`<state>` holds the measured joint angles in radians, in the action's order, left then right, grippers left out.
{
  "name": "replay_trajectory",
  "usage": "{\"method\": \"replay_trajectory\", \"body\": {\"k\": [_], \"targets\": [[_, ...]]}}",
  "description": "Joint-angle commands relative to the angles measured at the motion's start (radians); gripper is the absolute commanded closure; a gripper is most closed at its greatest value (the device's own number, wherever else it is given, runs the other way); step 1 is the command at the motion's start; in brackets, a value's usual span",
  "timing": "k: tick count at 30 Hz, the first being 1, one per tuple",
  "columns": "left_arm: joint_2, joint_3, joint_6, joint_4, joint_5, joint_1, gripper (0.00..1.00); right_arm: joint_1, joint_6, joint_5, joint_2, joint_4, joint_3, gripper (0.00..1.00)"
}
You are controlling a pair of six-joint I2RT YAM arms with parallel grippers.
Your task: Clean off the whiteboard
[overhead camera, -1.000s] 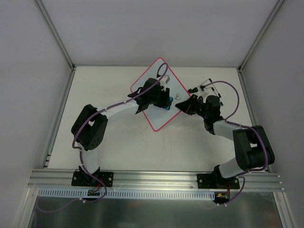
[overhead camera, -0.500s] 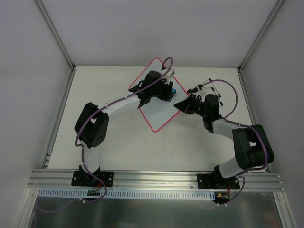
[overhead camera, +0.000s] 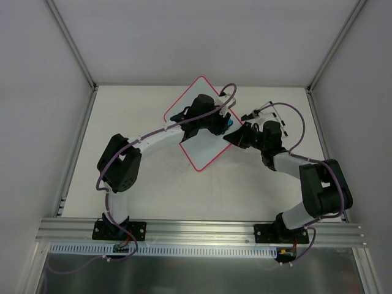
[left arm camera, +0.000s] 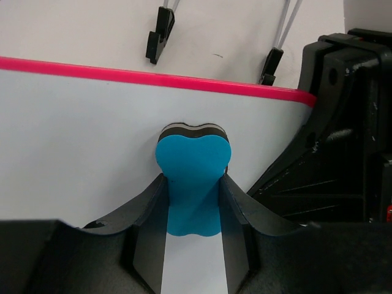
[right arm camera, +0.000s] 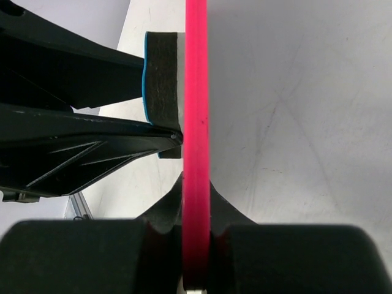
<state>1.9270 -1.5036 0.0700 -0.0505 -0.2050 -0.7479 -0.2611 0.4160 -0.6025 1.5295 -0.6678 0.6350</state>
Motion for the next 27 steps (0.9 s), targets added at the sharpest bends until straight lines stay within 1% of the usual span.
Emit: {"method": "replay_trajectory", "body": {"k": [1,5,8,9,12,14,15,17,18,20,21,22,23,24,25,26,27], "targets": [[-0.003,0.014,0.089,0.046,-0.134,-0.045,1.0,-0.069,-0.204,-0.109,0.024,0.043,0.012,1.0],[-0.022,0.043,0.157,0.099,-0.171,-0.05,1.0,-0.069,-0.204,-0.105,0.026,0.043,0.018,1.0],[-0.029,0.055,0.227,0.13,-0.165,-0.057,1.0,-0.069,-0.204,-0.105,0.032,0.043,0.022,1.0],[-0.031,0.062,0.258,0.156,-0.16,-0.059,1.0,-0.069,-0.204,-0.103,0.032,0.043,0.022,1.0],[-0.031,0.072,0.286,0.181,-0.119,-0.059,1.0,-0.069,-0.204,-0.103,0.037,0.043,0.025,1.0],[-0.026,0.078,0.28,0.182,-0.093,-0.057,1.0,-0.069,-0.204,-0.099,0.038,0.043,0.028,1.0],[-0.019,0.071,0.234,0.181,-0.053,-0.047,1.0,-0.067,-0.204,-0.098,0.038,0.043,0.026,1.0],[-0.007,0.062,0.164,0.181,-0.047,-0.018,1.0,-0.069,-0.204,-0.095,0.038,0.043,0.028,1.0],[-0.003,0.059,0.077,0.176,-0.051,0.001,1.0,-0.069,-0.206,-0.094,0.038,0.043,0.028,1.0],[-0.003,0.065,-0.024,0.153,-0.044,0.067,1.0,-0.069,-0.206,-0.091,0.035,0.043,0.025,1.0],[-0.009,0.091,-0.112,0.138,-0.033,0.087,1.0,-0.069,-0.209,-0.089,0.032,0.042,0.025,1.0],[-0.017,0.114,-0.154,0.102,-0.002,0.126,1.0,-0.069,-0.209,-0.088,0.028,0.043,0.023,1.0],[-0.046,0.175,-0.194,0.08,0.019,0.143,1.0,-0.067,-0.209,-0.086,0.026,0.043,0.022,1.0],[-0.06,0.21,-0.266,0.057,0.036,0.16,1.0,-0.066,-0.21,-0.086,0.024,0.042,0.022,1.0],[-0.078,0.25,-0.303,0.026,0.062,0.177,1.0,-0.067,-0.209,-0.088,0.024,0.042,0.022,1.0],[-0.11,0.331,-0.335,-0.032,0.079,0.212,1.0,-0.066,-0.21,-0.089,0.02,0.042,0.02,1.0],[-0.126,0.368,-0.396,-0.061,0.093,0.229,1.0,-0.066,-0.213,-0.088,0.018,0.042,0.019,1.0]]}}
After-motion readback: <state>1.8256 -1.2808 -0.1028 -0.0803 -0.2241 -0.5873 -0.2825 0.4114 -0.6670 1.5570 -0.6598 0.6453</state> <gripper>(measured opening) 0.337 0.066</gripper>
